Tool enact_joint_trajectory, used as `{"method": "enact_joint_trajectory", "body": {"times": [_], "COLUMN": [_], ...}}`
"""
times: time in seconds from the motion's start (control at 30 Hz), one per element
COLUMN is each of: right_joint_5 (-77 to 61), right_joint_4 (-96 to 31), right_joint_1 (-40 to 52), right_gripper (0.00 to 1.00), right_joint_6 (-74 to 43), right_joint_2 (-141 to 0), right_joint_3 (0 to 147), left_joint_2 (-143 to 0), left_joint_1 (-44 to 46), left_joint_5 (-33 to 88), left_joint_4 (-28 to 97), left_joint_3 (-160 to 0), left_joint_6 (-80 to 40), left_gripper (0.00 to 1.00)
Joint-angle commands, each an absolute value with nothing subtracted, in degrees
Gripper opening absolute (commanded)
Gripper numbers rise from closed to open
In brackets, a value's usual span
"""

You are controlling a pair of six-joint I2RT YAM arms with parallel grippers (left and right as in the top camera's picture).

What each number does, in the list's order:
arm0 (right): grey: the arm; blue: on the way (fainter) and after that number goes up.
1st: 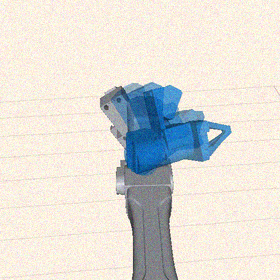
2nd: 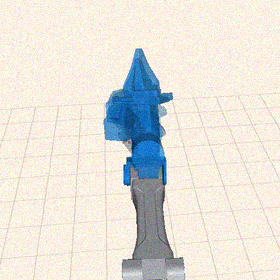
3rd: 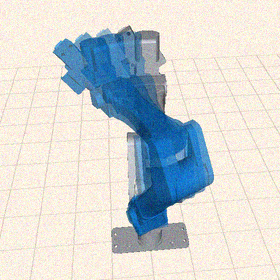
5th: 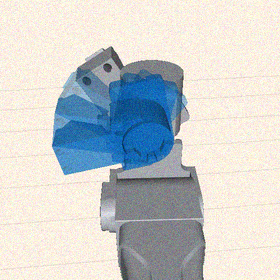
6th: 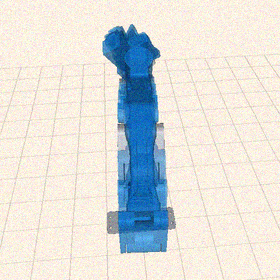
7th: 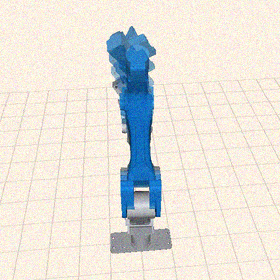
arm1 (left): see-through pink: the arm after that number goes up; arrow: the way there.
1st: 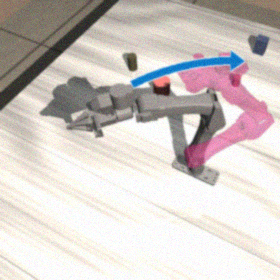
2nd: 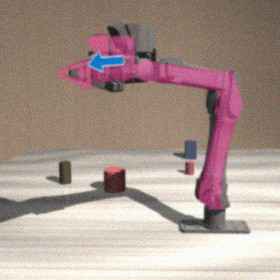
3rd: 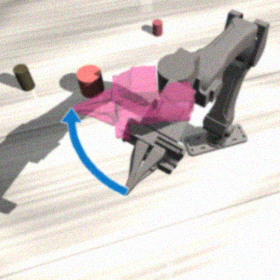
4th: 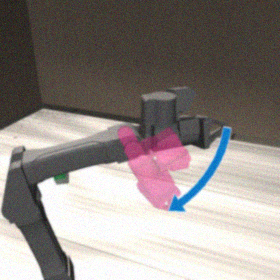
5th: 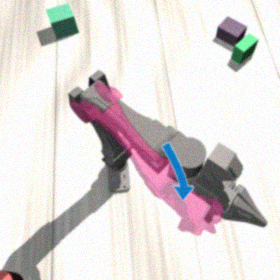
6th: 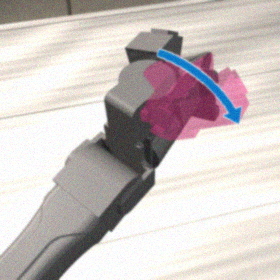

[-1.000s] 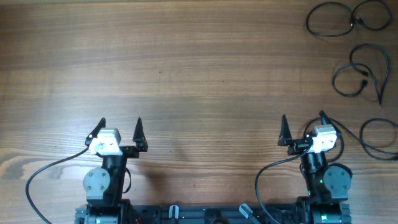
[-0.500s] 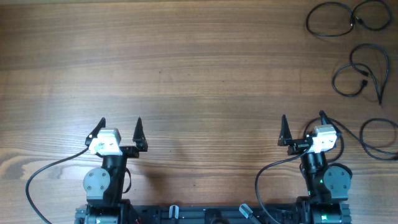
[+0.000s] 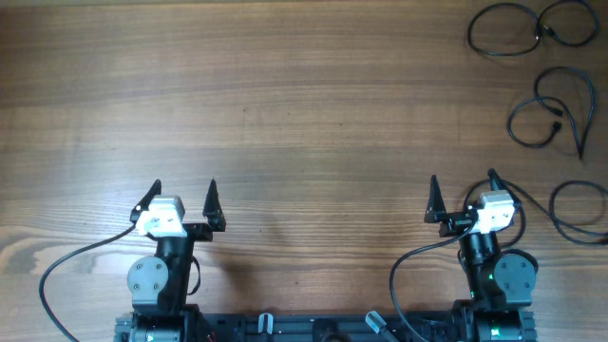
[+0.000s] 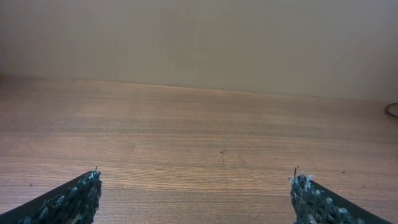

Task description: Untangle cables

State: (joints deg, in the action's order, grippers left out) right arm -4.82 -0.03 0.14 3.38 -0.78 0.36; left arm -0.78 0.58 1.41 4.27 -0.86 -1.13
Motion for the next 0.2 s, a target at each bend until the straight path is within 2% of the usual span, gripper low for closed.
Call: {"method": "enact_joint_trajectory", "body": {"times": [0.0, 0.17], "right_joint_5": [-3.86, -3.86], "right_joint_4": [0.03, 0.03], "right_joint_1": [0.36, 0.36], "right_gripper": [1.00, 1.00], "right_joint_6": [4.47, 4.45], "right_joint_2": [-0.27, -0.27], "right_joint_3": [0.32, 0.32], "left_joint_2": [-0.23, -0.23], "left_joint_1": [0.25, 0.25], "left_joint_5": [1.67, 1.67], "left_joint_4": [4.29, 4.29], "left_joint_3": [-0.32, -0.32], "left_joint_6": [-0.40, -0.43], "left_gripper": [1.00, 1.00]}}
